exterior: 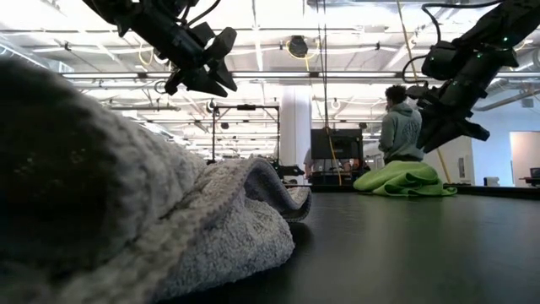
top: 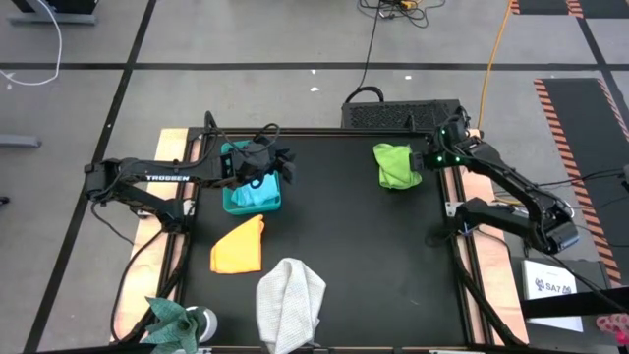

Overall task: Fold microfiber towels
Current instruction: Fold the green microfiber towel

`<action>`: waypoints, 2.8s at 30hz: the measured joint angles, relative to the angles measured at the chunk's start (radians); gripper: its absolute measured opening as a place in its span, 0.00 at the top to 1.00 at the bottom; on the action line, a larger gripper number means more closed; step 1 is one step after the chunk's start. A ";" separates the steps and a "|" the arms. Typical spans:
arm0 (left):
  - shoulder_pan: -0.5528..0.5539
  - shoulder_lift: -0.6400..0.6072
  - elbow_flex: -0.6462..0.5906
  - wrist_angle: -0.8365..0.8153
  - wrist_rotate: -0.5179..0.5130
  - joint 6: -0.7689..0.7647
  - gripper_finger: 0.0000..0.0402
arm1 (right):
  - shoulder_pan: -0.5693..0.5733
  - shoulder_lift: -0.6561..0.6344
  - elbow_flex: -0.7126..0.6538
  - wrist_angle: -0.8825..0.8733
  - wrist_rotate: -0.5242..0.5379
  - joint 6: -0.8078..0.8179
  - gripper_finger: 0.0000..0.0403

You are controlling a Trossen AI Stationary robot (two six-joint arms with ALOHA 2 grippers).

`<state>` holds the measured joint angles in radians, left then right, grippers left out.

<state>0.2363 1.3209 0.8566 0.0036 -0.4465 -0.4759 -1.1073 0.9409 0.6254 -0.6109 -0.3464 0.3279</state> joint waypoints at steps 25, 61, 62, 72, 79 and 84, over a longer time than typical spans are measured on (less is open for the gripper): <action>0.000 0.000 0.000 0.000 -0.001 0.000 0.67 | 0.029 0.000 -0.192 0.303 0.158 -0.050 0.80; 0.000 -0.001 0.000 0.000 -0.001 -0.004 0.67 | 0.334 -0.156 0.236 0.296 -0.074 0.007 1.00; 0.000 -0.001 0.000 0.000 -0.001 -0.004 0.67 | 0.352 -0.155 0.252 0.307 -0.129 0.015 1.00; 0.000 -0.001 0.000 0.001 -0.010 -0.005 0.67 | 0.459 -0.161 0.264 0.418 -0.180 -0.037 1.00; 0.000 -0.001 0.000 0.000 -0.010 -0.009 0.67 | 0.487 -0.130 0.263 0.545 -0.390 0.140 1.00; 0.000 -0.001 0.000 0.000 -0.010 -0.006 0.67 | 0.558 -0.114 0.264 0.810 -0.544 0.129 1.00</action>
<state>0.2363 1.3201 0.8566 0.0040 -0.4561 -0.4816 -0.5496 0.8266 0.8890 0.1991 -0.8904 0.4571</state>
